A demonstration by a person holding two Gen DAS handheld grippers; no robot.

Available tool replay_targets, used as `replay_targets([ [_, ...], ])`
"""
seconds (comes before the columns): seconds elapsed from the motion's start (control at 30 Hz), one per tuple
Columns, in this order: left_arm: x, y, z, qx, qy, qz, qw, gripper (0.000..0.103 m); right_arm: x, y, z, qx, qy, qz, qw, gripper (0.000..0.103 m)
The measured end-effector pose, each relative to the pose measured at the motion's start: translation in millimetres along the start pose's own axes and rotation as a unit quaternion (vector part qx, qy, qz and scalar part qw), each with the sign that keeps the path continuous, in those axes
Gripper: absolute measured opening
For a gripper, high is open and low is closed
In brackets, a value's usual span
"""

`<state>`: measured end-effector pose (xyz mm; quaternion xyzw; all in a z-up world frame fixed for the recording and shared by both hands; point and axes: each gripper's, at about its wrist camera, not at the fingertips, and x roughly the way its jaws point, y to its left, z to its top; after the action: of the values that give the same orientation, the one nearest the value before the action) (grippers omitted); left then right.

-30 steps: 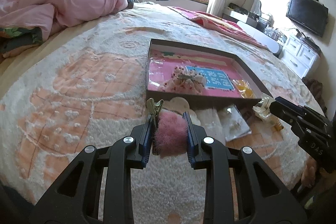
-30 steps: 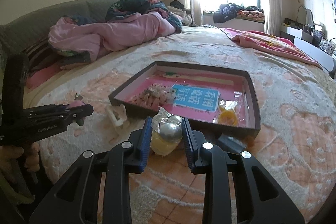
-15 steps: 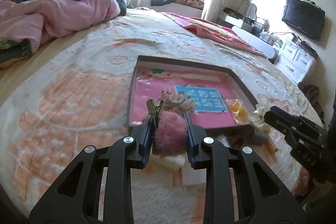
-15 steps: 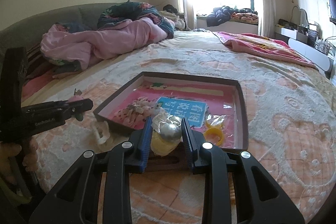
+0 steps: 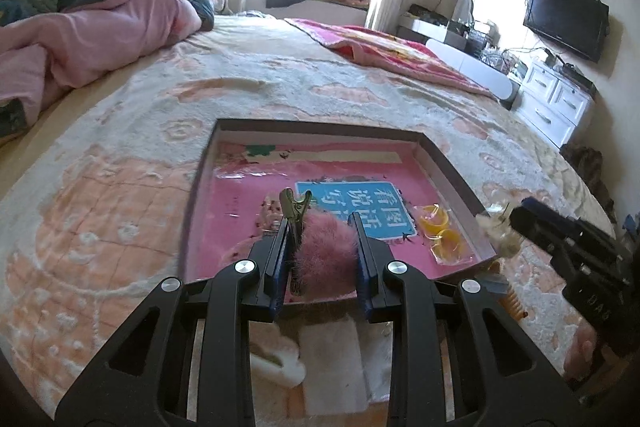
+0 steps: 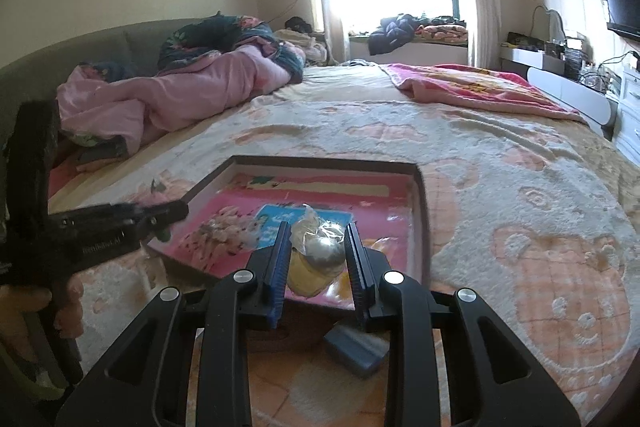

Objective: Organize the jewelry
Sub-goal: 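Carry the pom-pom keychain and the pearl bag over the tray, then open the left tool to drop the keychain while the right tool releases the pearl bag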

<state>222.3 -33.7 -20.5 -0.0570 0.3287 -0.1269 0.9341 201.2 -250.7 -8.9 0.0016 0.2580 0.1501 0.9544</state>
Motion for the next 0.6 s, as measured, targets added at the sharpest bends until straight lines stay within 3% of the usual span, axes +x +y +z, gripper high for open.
replay_targets([
  [0.3,29,-22,2,0.018,0.026,-0.013,0.9994,0.02,19,-26,16,0.012,0.0,-0.016,1.0,0.026],
  [0.6,54,-38,2,0.039,0.053,-0.018,0.9977,0.02,54,-48,16,0.016,0.033,-0.038,0.999,0.026],
])
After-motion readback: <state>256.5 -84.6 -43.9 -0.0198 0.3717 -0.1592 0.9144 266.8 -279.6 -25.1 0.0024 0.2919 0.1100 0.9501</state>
